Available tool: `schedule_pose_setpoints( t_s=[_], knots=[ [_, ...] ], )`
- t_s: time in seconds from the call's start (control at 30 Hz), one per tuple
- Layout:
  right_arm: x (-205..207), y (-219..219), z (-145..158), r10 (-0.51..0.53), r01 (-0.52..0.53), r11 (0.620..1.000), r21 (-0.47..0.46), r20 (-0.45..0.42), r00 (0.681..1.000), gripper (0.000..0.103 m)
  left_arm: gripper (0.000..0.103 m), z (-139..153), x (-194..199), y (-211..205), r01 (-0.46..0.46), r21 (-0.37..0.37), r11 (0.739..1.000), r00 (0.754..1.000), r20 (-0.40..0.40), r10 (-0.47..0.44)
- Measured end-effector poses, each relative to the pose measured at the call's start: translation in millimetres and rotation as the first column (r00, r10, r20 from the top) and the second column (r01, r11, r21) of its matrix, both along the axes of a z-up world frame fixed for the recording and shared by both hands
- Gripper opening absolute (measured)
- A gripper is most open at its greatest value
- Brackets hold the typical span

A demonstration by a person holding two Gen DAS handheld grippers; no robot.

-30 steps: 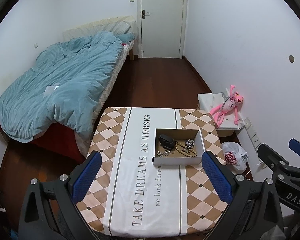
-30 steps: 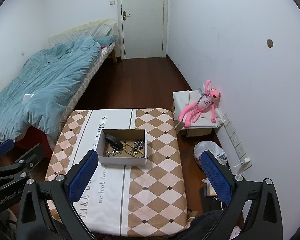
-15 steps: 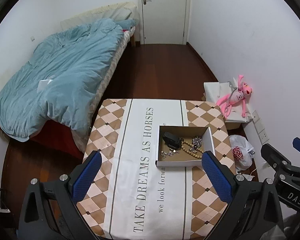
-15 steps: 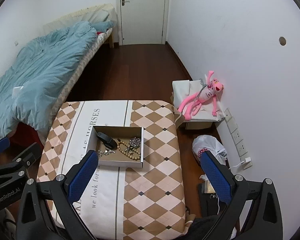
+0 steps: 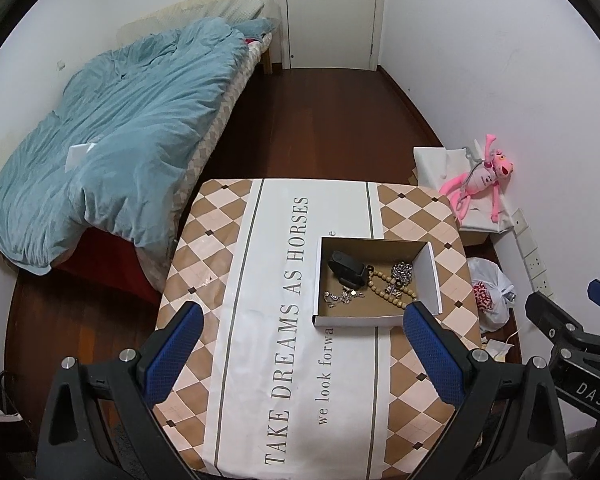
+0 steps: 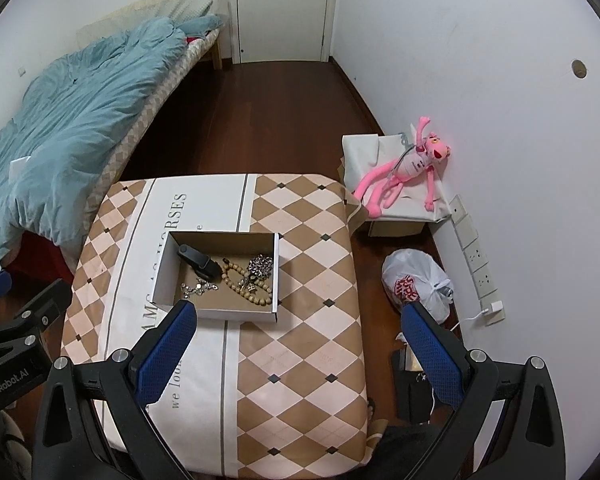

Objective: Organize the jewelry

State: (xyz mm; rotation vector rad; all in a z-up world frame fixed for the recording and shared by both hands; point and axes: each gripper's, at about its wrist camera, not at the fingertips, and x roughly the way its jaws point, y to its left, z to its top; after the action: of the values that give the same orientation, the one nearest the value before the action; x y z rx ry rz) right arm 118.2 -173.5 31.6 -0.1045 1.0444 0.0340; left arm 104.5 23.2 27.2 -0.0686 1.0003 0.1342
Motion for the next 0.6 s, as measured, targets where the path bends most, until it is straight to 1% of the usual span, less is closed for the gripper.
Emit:
schedule_pose_setpoints(
  t_s=[0.27,0.6],
  knots=[
    [0.8,1.5,-3.1,0.005,-0.005,1.0,0.002,-0.017,1.0,0.103,0.102,-3.4,0.3,0.4,-0.001,-0.004,1.0,1.0,-0.008,0.001],
    [0.4,2.6,-5.9,0.013,-0.013,1.0,0.003,-0.033,0.999,0.103,0.102,-5.3,-0.2,3.3,0.002,0.012,1.0,1.0,-0.01,-0.002]
  ],
)
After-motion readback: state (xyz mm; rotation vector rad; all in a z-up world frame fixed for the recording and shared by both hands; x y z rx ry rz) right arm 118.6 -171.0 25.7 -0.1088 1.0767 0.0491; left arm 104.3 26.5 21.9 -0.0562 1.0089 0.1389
